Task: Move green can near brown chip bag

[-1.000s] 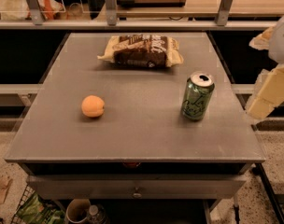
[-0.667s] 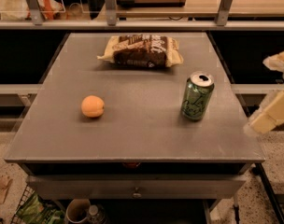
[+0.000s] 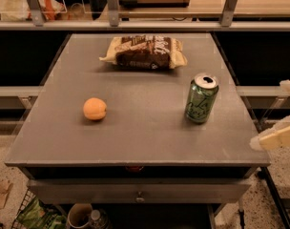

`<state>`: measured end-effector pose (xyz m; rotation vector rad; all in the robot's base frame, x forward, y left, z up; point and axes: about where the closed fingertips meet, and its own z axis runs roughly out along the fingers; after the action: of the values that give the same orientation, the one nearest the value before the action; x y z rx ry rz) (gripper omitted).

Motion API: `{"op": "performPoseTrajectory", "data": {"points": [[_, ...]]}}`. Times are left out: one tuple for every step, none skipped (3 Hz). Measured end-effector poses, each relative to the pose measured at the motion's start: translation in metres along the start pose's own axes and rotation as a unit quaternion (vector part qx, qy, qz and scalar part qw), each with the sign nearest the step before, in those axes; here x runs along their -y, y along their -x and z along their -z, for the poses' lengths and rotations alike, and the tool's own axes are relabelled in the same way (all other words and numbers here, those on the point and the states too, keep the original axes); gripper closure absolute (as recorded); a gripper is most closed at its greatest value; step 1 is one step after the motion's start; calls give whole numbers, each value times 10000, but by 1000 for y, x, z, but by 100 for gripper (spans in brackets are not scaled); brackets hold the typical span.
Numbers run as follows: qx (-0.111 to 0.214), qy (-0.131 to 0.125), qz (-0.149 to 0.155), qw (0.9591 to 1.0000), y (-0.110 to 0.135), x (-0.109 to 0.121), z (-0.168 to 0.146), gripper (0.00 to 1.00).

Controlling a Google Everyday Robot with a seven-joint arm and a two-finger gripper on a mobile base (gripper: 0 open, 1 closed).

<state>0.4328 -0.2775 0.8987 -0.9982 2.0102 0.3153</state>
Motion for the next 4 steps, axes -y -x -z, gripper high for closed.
{"op": "performPoseTrajectory", "data": {"points": [[949,76,-368,9948,14,-2,3,0],[1436,289,-513,9879,36,-6,8,0],[1455,310,-515,9875,38,-6,8,0],[1439,350,-413,9881,37,0,14,0]]}}
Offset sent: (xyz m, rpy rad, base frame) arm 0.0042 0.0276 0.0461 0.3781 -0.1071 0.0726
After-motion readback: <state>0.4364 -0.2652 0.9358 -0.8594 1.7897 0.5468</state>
